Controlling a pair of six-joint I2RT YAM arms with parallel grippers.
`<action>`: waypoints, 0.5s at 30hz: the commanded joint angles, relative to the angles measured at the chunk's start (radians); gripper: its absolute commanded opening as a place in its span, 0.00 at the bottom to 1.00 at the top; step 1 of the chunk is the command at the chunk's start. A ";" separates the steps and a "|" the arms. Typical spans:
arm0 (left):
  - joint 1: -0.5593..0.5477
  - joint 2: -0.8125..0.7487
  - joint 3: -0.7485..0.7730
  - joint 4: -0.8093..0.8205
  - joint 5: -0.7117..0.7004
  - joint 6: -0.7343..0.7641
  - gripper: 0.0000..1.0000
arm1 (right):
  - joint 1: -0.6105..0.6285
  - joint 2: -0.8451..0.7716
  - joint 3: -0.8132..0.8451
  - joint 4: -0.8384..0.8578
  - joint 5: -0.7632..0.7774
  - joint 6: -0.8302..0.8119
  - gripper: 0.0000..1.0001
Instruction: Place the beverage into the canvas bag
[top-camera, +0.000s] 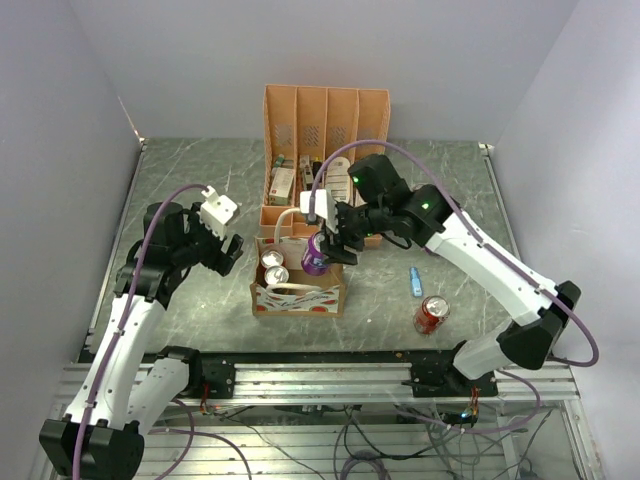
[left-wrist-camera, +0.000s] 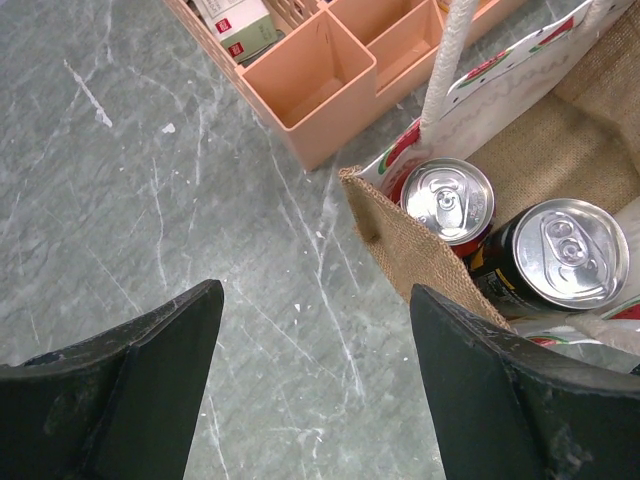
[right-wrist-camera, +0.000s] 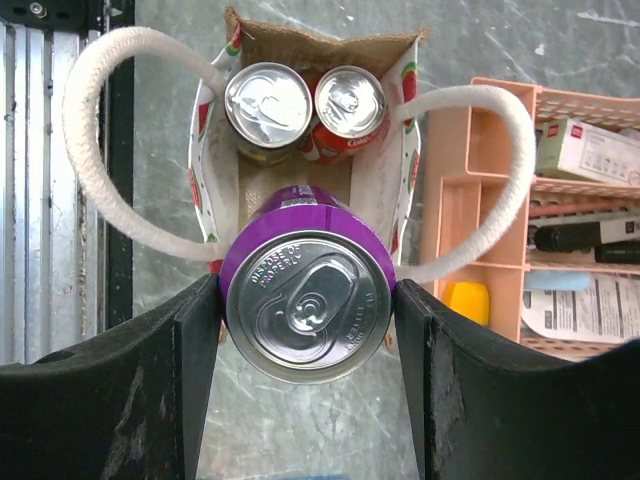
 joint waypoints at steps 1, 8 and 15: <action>0.010 0.004 0.010 0.004 -0.009 -0.001 0.86 | 0.024 0.012 0.021 0.099 -0.021 -0.017 0.00; 0.011 0.016 0.020 0.011 -0.006 -0.006 0.86 | 0.028 0.072 -0.064 0.161 -0.037 -0.008 0.00; 0.011 0.008 0.005 0.022 -0.009 -0.007 0.86 | 0.029 0.127 -0.092 0.179 -0.061 0.001 0.00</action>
